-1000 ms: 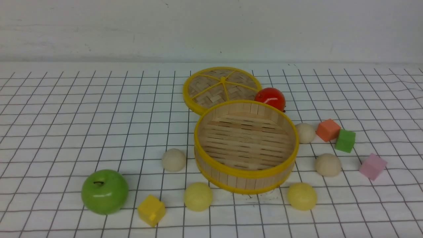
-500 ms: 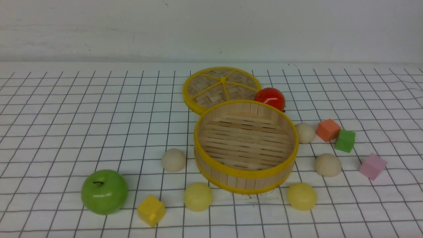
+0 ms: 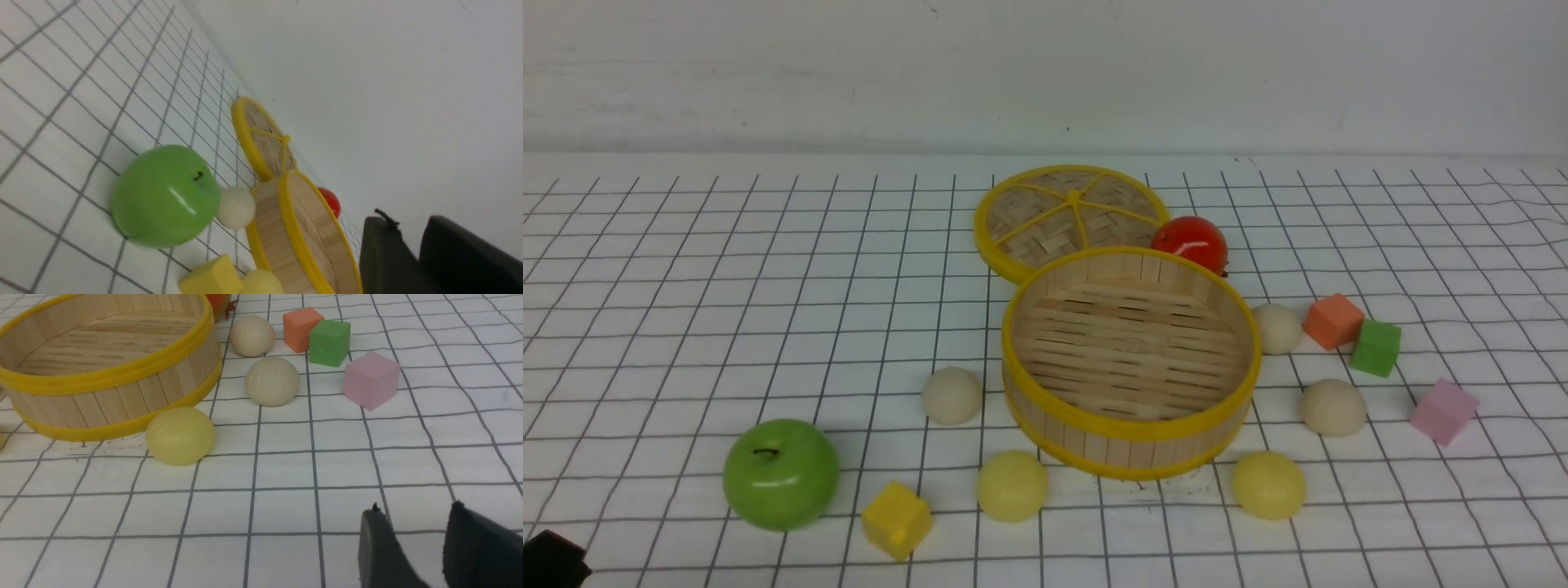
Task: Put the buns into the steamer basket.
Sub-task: Use the left arm to grab a steamed stuffed bun, then use the left arm to put the steamed stuffed bun into the steamer, then use the left arm to grab a steamed stuffed bun, then use the left arm to put the steamed stuffed bun into the steamer, then use the right arm to grab a steamed stuffed bun
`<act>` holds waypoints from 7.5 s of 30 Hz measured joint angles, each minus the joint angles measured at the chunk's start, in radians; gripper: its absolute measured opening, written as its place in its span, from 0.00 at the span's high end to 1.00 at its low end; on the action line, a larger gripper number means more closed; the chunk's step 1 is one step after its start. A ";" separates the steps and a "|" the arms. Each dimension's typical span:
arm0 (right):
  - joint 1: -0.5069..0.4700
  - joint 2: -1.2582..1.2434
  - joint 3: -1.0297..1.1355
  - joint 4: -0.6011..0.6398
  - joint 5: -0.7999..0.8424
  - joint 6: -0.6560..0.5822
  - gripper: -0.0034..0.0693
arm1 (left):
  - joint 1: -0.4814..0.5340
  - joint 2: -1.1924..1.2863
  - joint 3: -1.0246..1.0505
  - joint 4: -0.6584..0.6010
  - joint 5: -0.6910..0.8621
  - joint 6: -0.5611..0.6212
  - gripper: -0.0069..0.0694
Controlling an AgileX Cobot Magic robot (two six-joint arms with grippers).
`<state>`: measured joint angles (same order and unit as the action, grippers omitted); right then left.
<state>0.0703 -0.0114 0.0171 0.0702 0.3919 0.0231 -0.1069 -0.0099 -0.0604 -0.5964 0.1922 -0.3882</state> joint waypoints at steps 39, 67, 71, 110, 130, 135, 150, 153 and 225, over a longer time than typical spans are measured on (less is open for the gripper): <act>0.000 0.000 0.000 0.000 0.000 0.000 0.62 | -0.547 1.729 -1.198 0.509 0.603 0.261 0.80; 0.000 0.000 0.000 0.000 0.000 0.000 0.62 | -0.547 1.895 -1.235 0.668 0.473 0.234 0.56; 0.000 0.000 0.000 0.000 0.000 0.000 0.62 | -0.547 1.905 -1.236 0.673 0.472 0.234 0.60; 0.000 0.000 0.000 0.000 0.000 0.000 0.62 | -0.551 2.053 -1.654 0.656 0.606 0.242 0.92; 0.000 0.000 0.000 0.002 0.000 0.000 0.62 | -0.431 1.904 -1.668 0.604 0.867 0.226 0.40; 0.000 0.000 0.000 0.002 0.000 0.000 0.62 | -0.379 1.900 -1.508 0.633 0.849 0.221 0.60; 0.000 0.000 0.000 0.002 0.000 0.000 0.62 | -0.359 1.920 -1.486 0.638 0.685 0.228 0.63; 0.000 0.000 0.000 0.002 0.000 0.000 0.62 | -0.359 1.954 -1.486 0.664 0.664 0.230 0.61; 0.000 0.000 0.000 -0.001 0.000 0.000 0.62 | -0.359 1.708 -1.469 0.284 0.483 0.529 0.69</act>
<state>0.0703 -0.0114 0.0171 0.0693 0.3919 0.0231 -0.4657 1.6984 -1.5298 -0.3121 0.6753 0.1412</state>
